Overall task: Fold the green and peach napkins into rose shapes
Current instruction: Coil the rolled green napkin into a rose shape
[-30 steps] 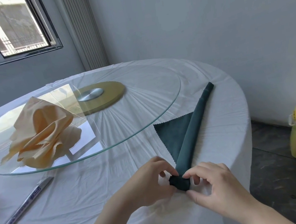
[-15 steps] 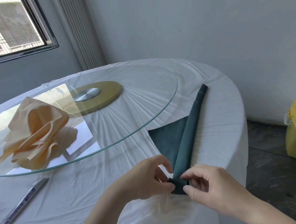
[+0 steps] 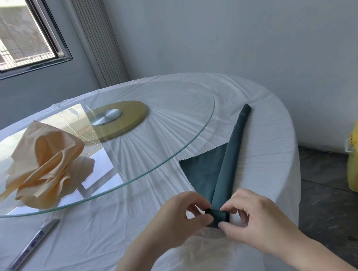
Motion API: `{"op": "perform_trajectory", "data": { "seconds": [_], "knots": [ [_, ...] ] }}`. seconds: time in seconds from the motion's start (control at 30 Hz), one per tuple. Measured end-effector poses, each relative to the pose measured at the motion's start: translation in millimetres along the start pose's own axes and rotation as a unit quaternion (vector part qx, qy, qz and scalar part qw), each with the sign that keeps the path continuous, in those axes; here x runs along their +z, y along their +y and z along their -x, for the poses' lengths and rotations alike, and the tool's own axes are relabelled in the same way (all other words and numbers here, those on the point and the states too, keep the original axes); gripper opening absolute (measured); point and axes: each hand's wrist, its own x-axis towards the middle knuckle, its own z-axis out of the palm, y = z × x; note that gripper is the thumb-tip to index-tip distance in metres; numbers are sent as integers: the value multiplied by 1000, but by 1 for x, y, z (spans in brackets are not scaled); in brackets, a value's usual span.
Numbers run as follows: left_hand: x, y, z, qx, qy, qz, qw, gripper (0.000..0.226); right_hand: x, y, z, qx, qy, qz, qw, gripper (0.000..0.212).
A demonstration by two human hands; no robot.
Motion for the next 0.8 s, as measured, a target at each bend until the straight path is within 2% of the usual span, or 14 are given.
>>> {"op": "perform_trajectory", "data": {
  "seconds": [0.1,0.2,0.33,0.43,0.53,0.6,0.7,0.8],
  "knots": [
    [5,-1,1,8,-6,3,1000,33,-5,3,-5,4,-16,-15,1000,28],
    [10,1,-3,11,-11,0,1000,29,-12,7,-4,5,-31,-26,999,26],
    [11,10,-9,-4,-57,3,998,21,-20,11,2,-5,-36,-26,999,19],
    [8,16,-16,-27,-92,-1,995,25,-22,15,6,-32,-43,-30,998,26],
    [5,18,-25,-57,-115,-9,992,32,-21,19,6,-41,-26,-25,999,23],
    [6,19,-29,-52,-115,-19,992,36,-22,23,4,-27,-10,-27,999,25],
    [11,20,-28,-10,-75,-23,997,28,-24,27,1,-18,-5,-47,999,20],
    [14,18,-24,4,-60,-1,998,41,-23,31,-3,-18,-15,-67,997,9]
  ]
}}
